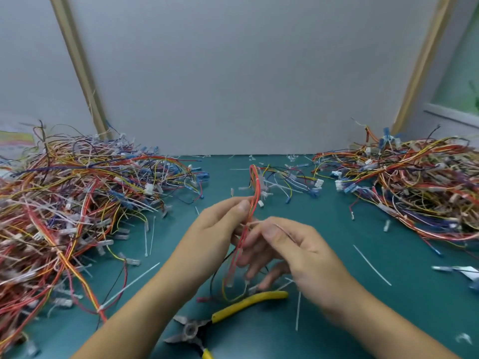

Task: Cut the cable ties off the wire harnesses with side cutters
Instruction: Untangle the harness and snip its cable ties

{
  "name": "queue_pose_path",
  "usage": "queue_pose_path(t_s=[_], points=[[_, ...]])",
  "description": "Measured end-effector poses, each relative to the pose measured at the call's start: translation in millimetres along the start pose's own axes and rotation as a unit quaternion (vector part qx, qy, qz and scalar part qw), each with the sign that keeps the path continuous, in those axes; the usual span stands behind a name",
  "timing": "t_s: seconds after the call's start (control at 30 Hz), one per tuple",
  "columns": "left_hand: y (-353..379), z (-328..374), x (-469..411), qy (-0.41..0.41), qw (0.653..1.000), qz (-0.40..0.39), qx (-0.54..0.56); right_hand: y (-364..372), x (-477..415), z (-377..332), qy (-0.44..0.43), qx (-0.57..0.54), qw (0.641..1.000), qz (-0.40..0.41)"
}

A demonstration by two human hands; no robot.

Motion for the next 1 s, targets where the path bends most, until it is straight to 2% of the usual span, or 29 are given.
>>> queue_pose_path(t_s=[0.07,0.17,0.3,0.43,0.53,0.63,0.73,0.8,0.9,1.0], points=[[-0.5,-3.0,-0.8,-0.003,0.999,-0.033,-0.022,-11.0,-2.0,-8.2,-0.016,-0.010,0.999,0.030],[7.0,-4.5,0.8,-0.011,0.994,-0.097,0.050,-17.6,-2.8,-13.7,-0.033,-0.015,0.998,0.043],[11.9,3.0,1.5,0.033,0.987,-0.128,0.086,-16.9,-2.5,-11.2,-0.056,0.052,0.996,0.048],[3.8,10.2,2.5,0.078,0.990,-0.076,0.090,-18.1,-2.5,-8.1,-0.050,0.101,0.993,0.040],[-3.8,15.0,2.5,0.114,0.991,-0.040,0.062,-28.8,-0.6,-24.9,-0.108,0.175,0.975,0.082],[-8.3,20.1,4.4,0.156,0.987,-0.008,-0.022,-38.1,4.1,-43.4,-0.170,0.219,0.951,0.135],[-9.2,24.3,7.5,0.190,0.975,0.023,-0.115,-34.8,5.5,-49.4,-0.197,0.282,0.929,0.137],[-10.9,24.6,8.3,0.197,0.969,0.035,-0.142,-33.0,3.4,-49.9,-0.189,0.305,0.926,0.121],[-11.1,22.4,7.6,0.188,0.968,0.040,-0.161,-33.2,-5.2,-48.5,-0.124,0.332,0.933,0.066],[-8.3,18.6,6.4,0.173,0.970,0.034,-0.169,-33.0,-7.9,-54.2,-0.118,0.399,0.908,0.049]])
Point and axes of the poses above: each hand's wrist, its own x-axis away from the middle knuckle, its own y-axis out of the palm, z = x × y, the point moved 9 cm from there along -x, towards the middle knuckle, and after that the axes turned 6 degrees about -x, right-handed, at the moved point
